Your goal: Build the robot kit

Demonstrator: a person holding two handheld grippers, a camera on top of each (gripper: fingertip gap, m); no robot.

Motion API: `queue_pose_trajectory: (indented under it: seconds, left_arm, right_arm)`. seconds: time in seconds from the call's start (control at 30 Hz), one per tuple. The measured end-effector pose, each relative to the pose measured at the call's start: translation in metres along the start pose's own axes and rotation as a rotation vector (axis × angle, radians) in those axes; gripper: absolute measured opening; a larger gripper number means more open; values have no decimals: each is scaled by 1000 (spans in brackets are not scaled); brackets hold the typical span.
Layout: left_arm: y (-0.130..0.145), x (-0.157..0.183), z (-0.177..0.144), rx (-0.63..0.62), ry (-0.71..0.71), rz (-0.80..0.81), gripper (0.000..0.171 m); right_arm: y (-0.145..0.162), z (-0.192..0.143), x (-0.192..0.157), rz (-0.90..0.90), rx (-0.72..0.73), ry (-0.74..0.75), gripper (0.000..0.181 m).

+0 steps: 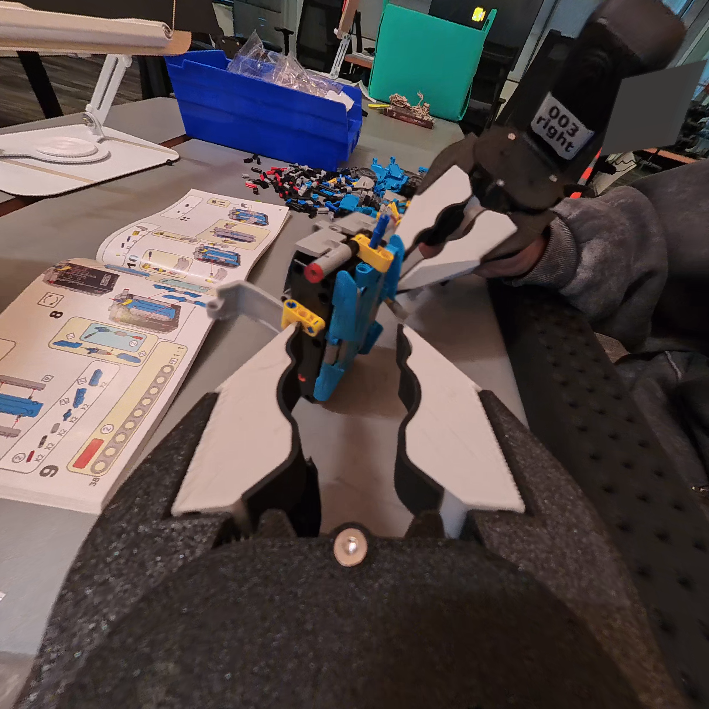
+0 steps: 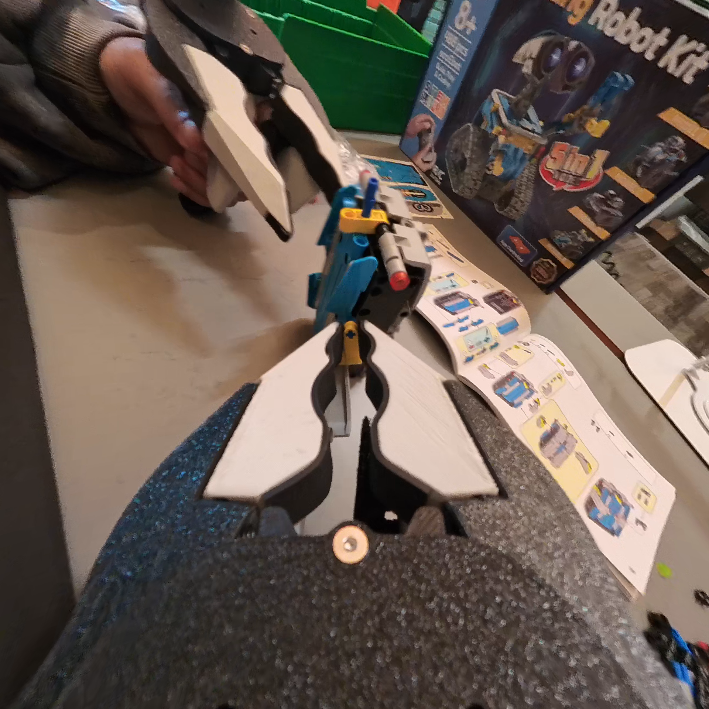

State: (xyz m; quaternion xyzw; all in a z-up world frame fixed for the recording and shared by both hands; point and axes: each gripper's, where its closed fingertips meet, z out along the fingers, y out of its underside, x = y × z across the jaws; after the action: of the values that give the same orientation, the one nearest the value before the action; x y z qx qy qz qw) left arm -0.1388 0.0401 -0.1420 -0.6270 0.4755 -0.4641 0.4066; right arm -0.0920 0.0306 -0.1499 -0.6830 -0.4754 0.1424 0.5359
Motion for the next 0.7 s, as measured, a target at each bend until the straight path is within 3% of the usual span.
queue_pose_trajectory:
  seconds: [0.1,0.23,0.33,0.5,0.6,0.7]
  left_arm:
    - [3,0,2,-20,-8,11,54]
    - [7,0,5,-47,-28,27,60]
    - [13,-3,11,-92,-61,42,76]
    - [29,-3,24,-208,-122,84,98]
    - [31,1,36,-229,-152,87,101]
    - [28,0,44,-222,-228,110,98]
  right_arm:
    - [-5,4,-21,-63,16,-76,7]
    - [-8,3,-26,-199,4,-27,7]
    - [-17,-4,-21,-304,15,74,7]
    - [-10,0,-18,-629,-93,259,7]
    - [-15,1,-17,-779,-84,364,7]
    - [-12,3,-17,-813,-104,375,7]
